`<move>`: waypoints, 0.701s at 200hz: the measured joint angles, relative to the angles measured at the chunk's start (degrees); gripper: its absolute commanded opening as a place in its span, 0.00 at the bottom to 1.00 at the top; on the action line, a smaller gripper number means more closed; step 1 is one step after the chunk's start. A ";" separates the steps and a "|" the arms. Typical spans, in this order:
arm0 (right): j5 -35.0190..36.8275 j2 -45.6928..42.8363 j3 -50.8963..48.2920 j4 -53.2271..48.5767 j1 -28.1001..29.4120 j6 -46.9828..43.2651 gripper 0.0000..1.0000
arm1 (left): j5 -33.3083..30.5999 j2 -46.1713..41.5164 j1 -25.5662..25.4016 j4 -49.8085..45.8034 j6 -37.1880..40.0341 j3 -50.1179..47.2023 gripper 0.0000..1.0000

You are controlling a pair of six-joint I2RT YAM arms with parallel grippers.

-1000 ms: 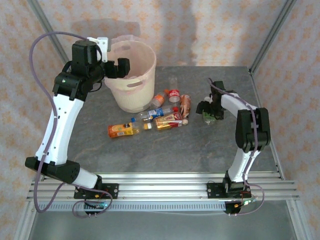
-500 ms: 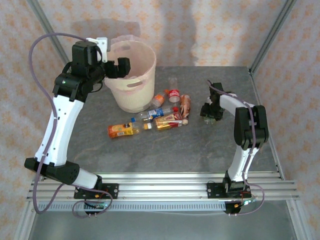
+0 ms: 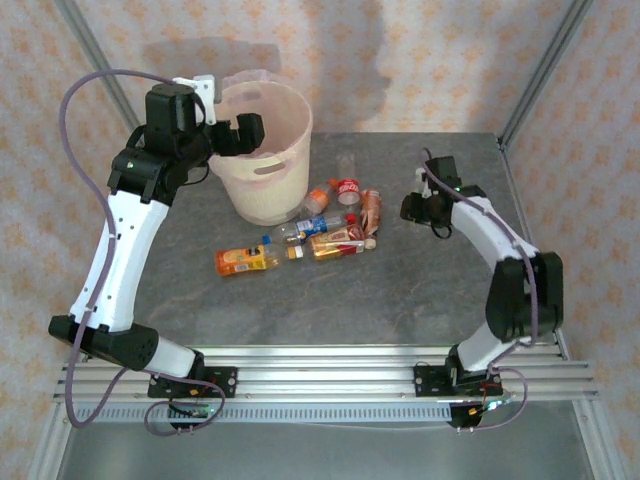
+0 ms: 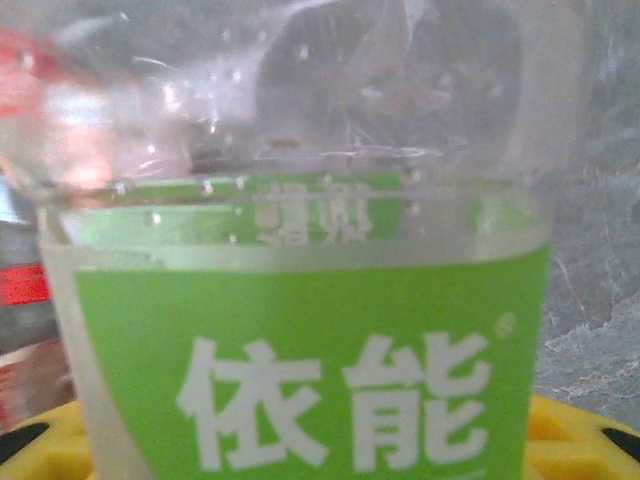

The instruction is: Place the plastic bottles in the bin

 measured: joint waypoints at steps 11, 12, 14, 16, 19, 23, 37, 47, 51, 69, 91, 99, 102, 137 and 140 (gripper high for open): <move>-0.66 -3.65 -0.39 0.85 1.11 -0.04 0.48 | 0.94 -0.04 -0.63 0.46 -0.50 -0.39 1.00; -0.72 -4.09 -0.42 0.98 1.29 -0.02 0.48 | 1.01 -0.04 -0.68 0.46 -0.55 -0.42 1.00; -0.81 -4.66 -0.50 1.16 1.51 -0.04 0.48 | 1.07 -0.04 -0.85 0.48 -0.68 -0.46 1.00; -1.03 -5.40 -0.52 1.29 1.75 -0.04 0.48 | 1.27 -0.04 -1.05 0.57 -0.70 -0.50 1.00; -1.18 -6.21 -0.66 1.60 2.12 -0.09 0.48 | 1.40 -0.04 -1.31 0.72 -0.87 -0.61 1.00; -1.53 -7.28 -0.81 1.99 2.54 -0.20 0.48 | 1.77 -0.04 -1.66 0.90 -1.07 -0.70 1.00; -2.75 -11.28 -1.55 3.54 4.33 -0.48 0.48 | 2.97 -0.04 -2.99 1.68 -1.46 -0.98 1.00; -3.65 -13.77 -2.21 4.81 5.70 -0.68 0.48 | 4.04 -0.04 -3.98 2.36 -1.88 -1.22 1.00; -3.96 -14.62 -2.38 5.18 6.21 -0.74 0.48 | 4.52 -0.04 -4.44 2.82 -2.25 -1.40 1.00; -5.29 -17.79 -3.19 7.15 8.63 -1.33 0.49 | 6.32 -0.02 -6.19 4.09 -3.13 -1.90 1.00; -6.43 -19.65 -3.37 9.16 11.58 -2.51 0.49 | 7.98 0.59 -8.66 5.75 -3.96 -2.01 1.00; -6.78 -19.98 -3.39 9.73 12.70 -2.95 0.49 | 8.57 1.03 -9.70 6.29 -4.17 -2.01 1.00; -6.84 -20.09 -3.39 9.88 13.00 -3.10 0.50 | 8.74 1.20 -10.05 6.45 -4.22 -2.01 1.00; -8.31 -21.03 -3.39 12.28 17.09 -4.37 0.50 | 10.60 4.35 -13.84 7.23 -4.31 -1.95 1.00; -8.41 -21.03 -3.39 12.59 17.53 -4.42 0.50 | 10.75 4.63 -14.10 7.37 -4.31 -1.95 1.00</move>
